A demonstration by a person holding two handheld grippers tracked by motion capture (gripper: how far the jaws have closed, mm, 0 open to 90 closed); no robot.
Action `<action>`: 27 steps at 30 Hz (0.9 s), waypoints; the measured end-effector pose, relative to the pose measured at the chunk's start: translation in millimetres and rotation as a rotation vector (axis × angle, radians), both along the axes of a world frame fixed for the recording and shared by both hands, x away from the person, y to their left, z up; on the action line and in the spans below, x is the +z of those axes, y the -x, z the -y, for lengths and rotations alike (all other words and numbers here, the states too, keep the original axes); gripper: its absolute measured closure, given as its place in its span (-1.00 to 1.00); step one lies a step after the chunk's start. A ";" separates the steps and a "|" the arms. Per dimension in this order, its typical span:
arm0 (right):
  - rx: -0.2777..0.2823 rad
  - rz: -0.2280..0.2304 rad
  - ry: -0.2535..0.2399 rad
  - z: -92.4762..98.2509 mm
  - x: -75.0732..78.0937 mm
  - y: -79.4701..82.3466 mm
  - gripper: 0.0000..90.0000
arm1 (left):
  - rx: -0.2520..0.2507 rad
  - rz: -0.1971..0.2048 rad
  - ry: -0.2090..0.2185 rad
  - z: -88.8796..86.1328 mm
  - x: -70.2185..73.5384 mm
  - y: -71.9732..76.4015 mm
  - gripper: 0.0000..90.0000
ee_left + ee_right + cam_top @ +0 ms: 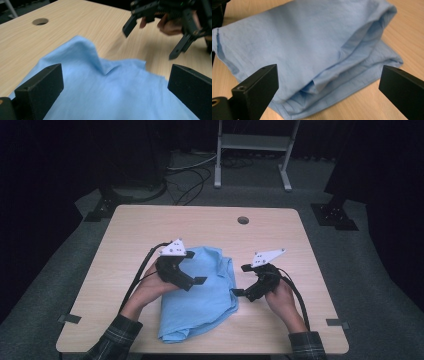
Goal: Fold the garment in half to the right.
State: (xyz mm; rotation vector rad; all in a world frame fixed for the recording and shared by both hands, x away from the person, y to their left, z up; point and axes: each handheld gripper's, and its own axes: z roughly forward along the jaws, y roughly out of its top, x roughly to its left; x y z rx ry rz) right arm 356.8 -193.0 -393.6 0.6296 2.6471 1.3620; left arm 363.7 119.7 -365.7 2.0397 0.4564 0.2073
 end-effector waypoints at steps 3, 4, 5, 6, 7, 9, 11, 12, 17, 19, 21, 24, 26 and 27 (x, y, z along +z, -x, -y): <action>0.014 0.011 -0.007 -6.8 7.1 -0.8 -0.94 | 0.005 0.007 -0.035 -12.9 -0.9 -1.8 -1.00; 0.011 0.019 -0.010 -9.4 8.9 -1.4 -0.94 | 0.010 0.010 -0.038 -17.3 -1.1 -2.6 -1.00; 0.013 0.017 -0.016 -12.3 10.1 -3.0 -0.94 | 0.016 0.010 -0.040 -22.0 -1.0 -3.5 -1.00; 0.018 0.009 -0.019 -15.7 11.0 -4.8 -0.94 | 0.021 0.011 -0.042 -26.5 -0.8 -4.3 -1.00; 0.022 0.010 -0.018 -19.7 11.9 -6.4 -0.94 | 0.024 0.011 -0.041 -30.8 -0.6 -5.1 -1.00; 0.035 0.009 -0.021 -28.1 14.2 -10.3 -0.95 | 0.034 0.013 -0.033 -38.5 0.0 -7.8 -1.00; 0.046 0.015 -0.027 -36.4 15.9 -14.4 -0.95 | 0.038 0.013 -0.034 -44.6 1.2 -11.1 -1.00; 0.051 0.007 -0.012 -41.1 16.9 -17.0 -0.94 | 0.041 0.015 -0.044 -46.5 2.1 -12.6 -1.00; 0.067 0.034 0.010 -58.8 25.8 -28.8 -0.94 | 0.034 0.039 -0.095 -50.1 5.7 -19.0 -1.00; 0.082 0.026 0.000 -63.9 28.8 -34.6 -0.94 | 0.031 0.041 -0.105 -50.6 6.6 -21.4 -1.00; 0.078 0.036 0.010 -69.3 30.7 -39.9 -0.94 | 0.025 0.037 -0.110 -51.1 7.2 -24.1 -1.00; 0.091 0.031 0.006 -75.8 29.6 -47.8 -0.94 | 0.021 0.037 -0.115 -50.4 5.4 -29.8 -1.00; 0.097 0.032 0.014 -80.1 25.1 -54.7 -0.94 | 0.016 0.034 -0.126 -48.5 0.8 -34.8 -1.00; 0.096 0.030 0.014 -81.4 21.6 -58.4 -0.94 | 0.017 0.032 -0.138 -47.3 -2.3 -36.9 -1.00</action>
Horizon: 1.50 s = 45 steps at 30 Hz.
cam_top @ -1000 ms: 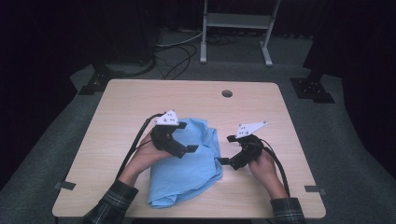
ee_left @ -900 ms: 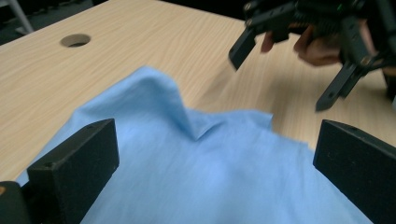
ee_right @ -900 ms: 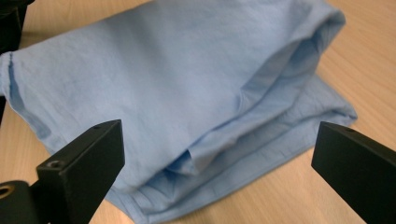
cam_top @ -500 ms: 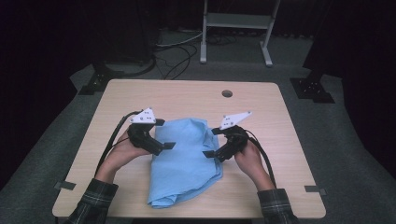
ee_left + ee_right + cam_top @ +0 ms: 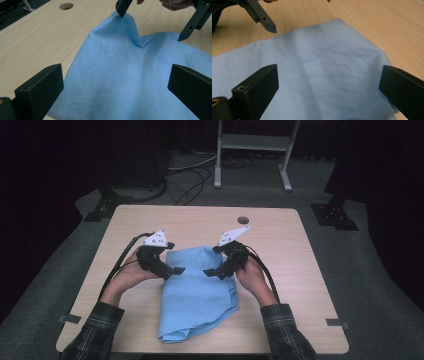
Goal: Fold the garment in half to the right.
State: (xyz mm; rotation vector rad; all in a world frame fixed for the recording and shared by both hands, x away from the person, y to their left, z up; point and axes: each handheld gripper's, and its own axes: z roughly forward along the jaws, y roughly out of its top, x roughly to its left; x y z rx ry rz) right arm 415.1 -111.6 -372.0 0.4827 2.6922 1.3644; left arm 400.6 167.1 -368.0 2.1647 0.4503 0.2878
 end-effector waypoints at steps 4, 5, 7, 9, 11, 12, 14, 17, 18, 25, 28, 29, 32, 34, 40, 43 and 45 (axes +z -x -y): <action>-0.010 -0.014 0.046 -3.6 -17.8 -12.8 -0.94 | 0.009 -0.016 -0.048 3.4 -13.1 -6.6 -1.00; -0.009 -0.015 0.059 -4.0 -22.1 -15.2 -0.94 | 0.009 -0.025 -0.058 4.2 -16.3 -8.0 -1.00; -0.011 -0.029 0.079 -4.1 -29.0 -18.9 -0.94 | 0.006 -0.040 -0.083 5.4 -22.8 -11.1 -1.00; -0.010 -0.037 0.089 -3.8 -34.6 -21.6 -0.94 | 0.006 -0.054 -0.110 7.3 -30.2 -13.6 -1.00; -0.009 -0.044 0.097 -3.8 -40.6 -25.0 -0.94 | 0.006 -0.064 -0.131 8.7 -36.4 -15.6 -1.00; -0.010 -0.046 0.104 -4.0 -44.1 -26.7 -0.94 | 0.005 -0.069 -0.136 9.2 -38.8 -16.5 -1.00; -0.022 -0.055 0.124 -3.3 -52.0 -30.8 -0.94 | 0.007 -0.080 -0.148 10.6 -43.5 -17.7 -1.00; -0.017 -0.071 0.128 0.9 -63.3 -35.7 -0.95 | 0.001 -0.093 -0.182 14.0 -50.6 -19.0 -1.00; -0.008 -0.075 0.112 2.4 -64.4 -36.4 -0.96 | -0.002 -0.093 -0.201 15.4 -51.9 -19.1 -1.00; 0.025 0.020 0.187 0.6 -68.2 -29.6 -1.00 | -0.004 -0.073 -0.243 19.2 -57.7 -17.0 -1.00; 0.035 0.009 0.190 9.9 -68.6 -28.6 -1.00 | -0.001 -0.071 -0.221 17.4 -59.2 -16.4 -1.00; 0.043 0.009 0.194 14.6 -68.2 -27.1 -1.00 | -0.002 -0.070 -0.220 17.0 -59.2 -16.5 -1.00; 0.052 0.011 0.230 22.4 -65.0 -23.2 -1.00 | -0.010 -0.075 -0.199 15.1 -56.5 -17.5 -1.00; 0.046 0.039 0.269 23.3 -57.6 -18.7 -0.98 | 0.005 -0.084 -0.179 12.5 -49.9 -16.9 -1.00; 0.041 0.028 0.132 28.5 -22.8 -3.0 -0.96 | -0.043 -0.031 -0.095 5.0 -14.4 8.2 -1.00; 0.078 0.038 0.119 21.7 -16.1 11.5 -0.96 | -0.077 -0.003 -0.125 5.3 -6.6 27.1 -1.00; 0.103 0.033 0.126 16.5 -19.8 21.9 -0.96 | -0.094 0.003 -0.144 5.0 -7.8 38.5 -1.00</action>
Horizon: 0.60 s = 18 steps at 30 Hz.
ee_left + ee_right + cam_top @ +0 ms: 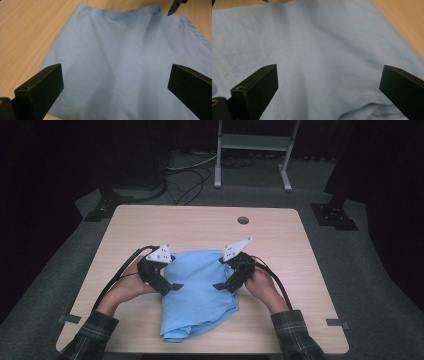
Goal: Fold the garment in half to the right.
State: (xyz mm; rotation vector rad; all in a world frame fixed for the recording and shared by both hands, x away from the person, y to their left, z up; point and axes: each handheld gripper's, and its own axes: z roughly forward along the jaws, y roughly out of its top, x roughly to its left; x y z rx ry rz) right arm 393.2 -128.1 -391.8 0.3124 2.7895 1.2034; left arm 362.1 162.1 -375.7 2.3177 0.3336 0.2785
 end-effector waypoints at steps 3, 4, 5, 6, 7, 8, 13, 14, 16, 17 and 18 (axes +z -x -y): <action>0.012 -0.017 0.014 -4.8 -10.9 10.4 -0.96 | -0.006 -0.018 -0.009 0.6 -11.4 11.4 -1.00; 0.012 -0.025 0.023 -6.2 -15.7 13.0 -0.96 | -0.011 -0.034 -0.024 1.8 -17.9 13.1 -1.00; 0.006 -0.027 0.039 -7.7 -20.7 14.9 -0.96 | -0.011 -0.046 -0.050 3.1 -25.4 14.5 -1.00; 0.003 -0.031 0.057 -9.1 -25.5 16.3 -0.96 | -0.009 -0.055 -0.074 4.2 -32.9 15.1 -1.00; 0.003 -0.036 0.073 -10.1 -30.1 17.4 -0.96 | 0.001 -0.056 -0.084 4.8 -39.0 15.4 -1.00; 0.002 -0.041 0.096 -11.1 -34.6 17.9 -0.96 | 0.006 -0.050 -0.084 5.1 -42.8 16.0 -1.00; 0.015 -0.014 0.138 -14.8 -44.8 20.2 -1.00 | 0.011 -0.051 -0.114 7.9 -52.6 15.5 -1.00; 0.020 -0.014 0.137 -14.2 -45.0 20.0 -1.00 | 0.011 -0.055 -0.108 6.7 -53.0 15.3 -1.00; 0.035 -0.008 0.129 -11.1 -45.5 20.1 -1.00 | 0.012 -0.056 -0.096 5.1 -53.4 16.1 -1.00; 0.043 -0.003 0.131 -9.1 -45.2 20.5 -1.00 | 0.009 -0.054 -0.098 3.8 -52.8 16.7 -1.00; 0.049 0.004 0.141 -6.9 -44.5 21.7 -1.00 | 0.009 -0.058 -0.090 2.7 -52.4 17.7 -1.00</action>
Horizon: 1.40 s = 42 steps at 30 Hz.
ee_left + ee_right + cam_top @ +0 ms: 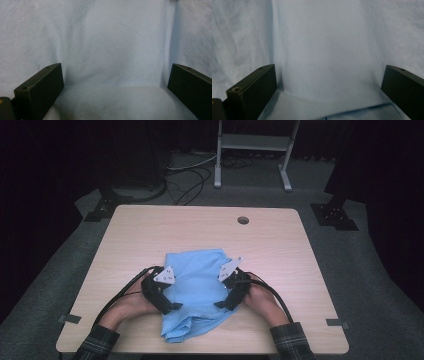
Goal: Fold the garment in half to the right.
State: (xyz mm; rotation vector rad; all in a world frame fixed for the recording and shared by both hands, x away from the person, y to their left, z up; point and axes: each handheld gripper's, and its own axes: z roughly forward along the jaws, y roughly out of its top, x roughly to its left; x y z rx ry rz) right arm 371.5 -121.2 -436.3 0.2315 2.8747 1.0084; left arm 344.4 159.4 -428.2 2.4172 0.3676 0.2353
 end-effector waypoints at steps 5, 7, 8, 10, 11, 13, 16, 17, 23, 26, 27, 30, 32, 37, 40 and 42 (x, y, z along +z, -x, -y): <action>-0.029 -0.020 0.026 15.9 2.1 0.3 -1.00 | 0.006 -0.044 0.044 -11.0 9.4 4.2 -1.00; -0.051 -0.009 0.037 20.7 6.3 1.9 -1.00 | 0.005 -0.056 0.061 -15.0 17.6 10.1 -1.00; -0.074 0.006 0.043 21.1 10.0 3.9 -0.99 | -0.003 -0.050 0.072 -16.8 22.4 14.5 -1.00; -0.099 0.027 0.005 21.7 19.5 8.7 -0.92 | -0.027 -0.034 0.115 -18.4 32.3 25.6 -1.00; -0.090 0.008 -0.035 21.6 23.8 10.8 -0.95 | -0.043 -0.020 0.136 -17.5 36.6 32.0 -1.00; -0.065 -0.021 -0.099 17.2 29.4 16.2 -0.96 | -0.076 0.005 0.112 -11.3 39.1 44.3 -1.00; -0.030 -0.016 -0.067 2.7 25.0 23.8 -0.96 | -0.098 -0.001 0.026 -4.0 27.3 51.2 -1.00; -0.031 -0.013 -0.043 -1.9 20.7 25.3 -0.96 | -0.096 -0.013 0.022 -3.3 23.0 50.8 -1.00; -0.018 -0.015 -0.015 -2.0 -0.5 22.1 -1.00 | -0.096 -0.050 0.009 -4.9 1.7 46.0 -1.00; -0.006 -0.011 -0.007 4.4 -0.5 22.4 -1.00 | -0.084 -0.046 -0.007 -2.2 -1.4 47.4 -1.00; -0.002 -0.008 -0.009 5.5 -0.9 22.3 -1.00 | -0.080 -0.046 -0.009 -2.0 -1.8 47.6 -1.00; 0.003 0.001 -0.006 8.0 -1.3 23.1 -1.00 | -0.079 -0.047 -0.005 -2.0 -2.5 47.4 -1.00; 0.004 0.000 -0.003 8.3 -0.9 22.8 -1.00 | -0.086 -0.043 -0.014 -1.1 0.0 47.5 -1.00; -0.023 -0.001 0.033 2.1 5.4 22.8 -0.99 | -0.078 -0.037 0.025 -1.5 13.4 44.1 -1.00; -0.050 -0.031 -0.004 0.4 14.0 17.7 -0.94 | -0.025 -0.016 0.078 -2.3 26.0 36.7 -1.00; -0.060 -0.055 -0.045 1.8 18.7 13.3 -0.94 | -0.040 -0.015 0.107 -4.3 31.2 33.1 -1.00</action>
